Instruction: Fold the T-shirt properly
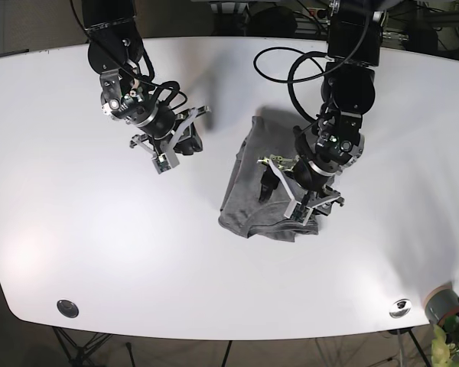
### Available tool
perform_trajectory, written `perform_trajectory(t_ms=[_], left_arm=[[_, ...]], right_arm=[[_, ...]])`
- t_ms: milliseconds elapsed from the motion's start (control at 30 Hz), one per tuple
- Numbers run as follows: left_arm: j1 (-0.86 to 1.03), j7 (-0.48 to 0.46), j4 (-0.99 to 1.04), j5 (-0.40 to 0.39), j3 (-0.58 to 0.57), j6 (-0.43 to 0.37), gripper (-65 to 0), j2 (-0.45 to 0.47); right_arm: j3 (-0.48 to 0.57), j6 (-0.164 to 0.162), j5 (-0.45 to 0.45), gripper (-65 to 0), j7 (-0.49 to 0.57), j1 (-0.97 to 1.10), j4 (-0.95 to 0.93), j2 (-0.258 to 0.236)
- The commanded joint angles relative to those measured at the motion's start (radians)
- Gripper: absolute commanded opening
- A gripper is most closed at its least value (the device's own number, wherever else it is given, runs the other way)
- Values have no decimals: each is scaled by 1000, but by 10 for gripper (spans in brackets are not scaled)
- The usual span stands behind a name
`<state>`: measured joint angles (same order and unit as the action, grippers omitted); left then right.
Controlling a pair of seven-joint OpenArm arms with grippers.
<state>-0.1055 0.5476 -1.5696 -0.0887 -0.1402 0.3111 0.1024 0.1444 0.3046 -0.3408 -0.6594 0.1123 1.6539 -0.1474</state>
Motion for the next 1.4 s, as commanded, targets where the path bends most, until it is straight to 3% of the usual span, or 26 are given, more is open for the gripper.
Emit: perform_trajectory(t_ms=[0, 200, 367, 533, 633, 900, 1133, 1367], left_arm=[[-12, -56, 31, -4, -34, 1, -222, -3], [-10, -140, 200, 135, -86, -33, -222, -8], [-9, -162, 343, 145, -85, -33, -222, 18], [11, -160, 363, 93, -57, -23, -221, 148], [31, -160, 367, 53, -35, 29, -221, 250], [57, -171, 507, 43, -3, 96, -222, 488], [85, -332, 714, 50, 92, 162, -222, 670], [54, -377, 846, 48, 98, 191, -222, 787]], right_arm=[[2, 9, -14, -549, 25, -13, 19, 2], [-44, 8, -14, -549, 26, -7, 42, 2], [-108, 9, -16, -549, 25, 10, 93, 7], [-108, 9, -16, -549, 23, 10, 114, 6], [-108, 9, -16, -549, 23, 11, 125, 6], [-108, 9, -16, -549, 23, 33, 156, 6], [-108, 9, -14, -549, 25, 79, 211, 2], [-108, 9, -5, -549, 25, 137, 279, -1]])
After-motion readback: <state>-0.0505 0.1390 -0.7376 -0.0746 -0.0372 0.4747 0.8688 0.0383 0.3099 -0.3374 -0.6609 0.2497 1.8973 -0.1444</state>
